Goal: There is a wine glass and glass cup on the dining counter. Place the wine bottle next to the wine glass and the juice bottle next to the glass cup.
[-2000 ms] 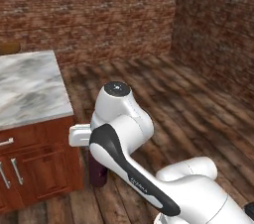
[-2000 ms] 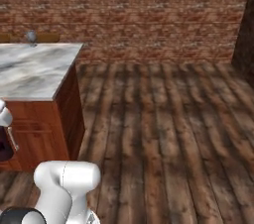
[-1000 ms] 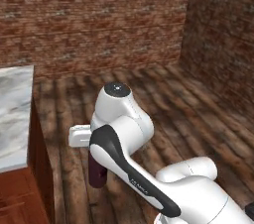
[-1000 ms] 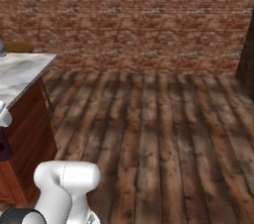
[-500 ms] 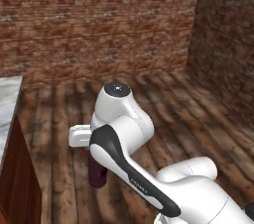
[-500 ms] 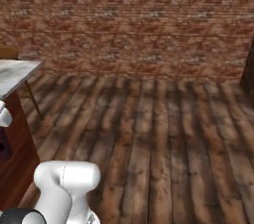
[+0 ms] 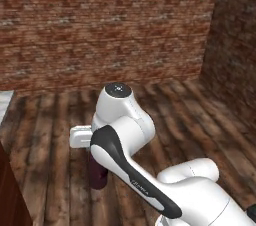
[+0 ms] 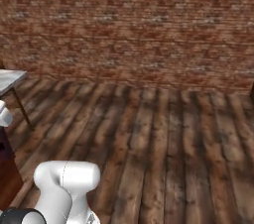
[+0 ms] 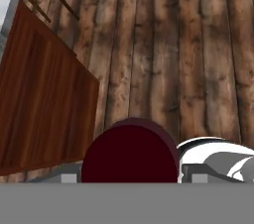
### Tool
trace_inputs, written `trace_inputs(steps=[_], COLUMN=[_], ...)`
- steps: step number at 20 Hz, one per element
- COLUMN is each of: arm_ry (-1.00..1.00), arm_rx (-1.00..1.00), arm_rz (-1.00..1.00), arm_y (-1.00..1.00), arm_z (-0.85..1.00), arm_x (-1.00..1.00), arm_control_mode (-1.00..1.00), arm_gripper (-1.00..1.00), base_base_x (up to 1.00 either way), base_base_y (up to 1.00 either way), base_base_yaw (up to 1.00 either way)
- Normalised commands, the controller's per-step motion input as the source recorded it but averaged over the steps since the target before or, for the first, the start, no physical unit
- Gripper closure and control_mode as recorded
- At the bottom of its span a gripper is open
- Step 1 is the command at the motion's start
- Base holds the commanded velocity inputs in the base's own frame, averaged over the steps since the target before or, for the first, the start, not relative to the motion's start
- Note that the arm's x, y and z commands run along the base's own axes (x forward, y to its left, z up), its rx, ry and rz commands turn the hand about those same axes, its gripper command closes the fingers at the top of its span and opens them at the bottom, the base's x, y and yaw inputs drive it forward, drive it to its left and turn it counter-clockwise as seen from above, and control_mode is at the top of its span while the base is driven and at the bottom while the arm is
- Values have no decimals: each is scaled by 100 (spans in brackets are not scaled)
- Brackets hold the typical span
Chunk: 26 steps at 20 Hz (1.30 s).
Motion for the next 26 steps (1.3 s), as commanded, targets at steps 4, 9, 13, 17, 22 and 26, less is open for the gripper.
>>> trace_inputs(steps=[4, 9, 13, 17, 22, 26], arm_ry=[0, 0, 0, 0, 0, 0], arm_rx=[0, 0, 0, 0, 0, 0], arm_rz=[0, 0, 0, 0, 0, 0], arm_y=[0, 0, 0, 0, 0, 0], arm_z=[0, 0, 0, 0, 0, 0], arm_x=[0, 0, 0, 0, 0, 0], arm_control_mode=[100, 100, 100, 100, 100, 100], arm_gripper=[100, 100, 100, 100, 100, 100], base_base_x=[82, 82, 82, 81, 81, 81], base_base_y=[-36, -32, -32, -29, -28, -29], base_base_yaw=[20, 23, 23, 26, 27, 27])
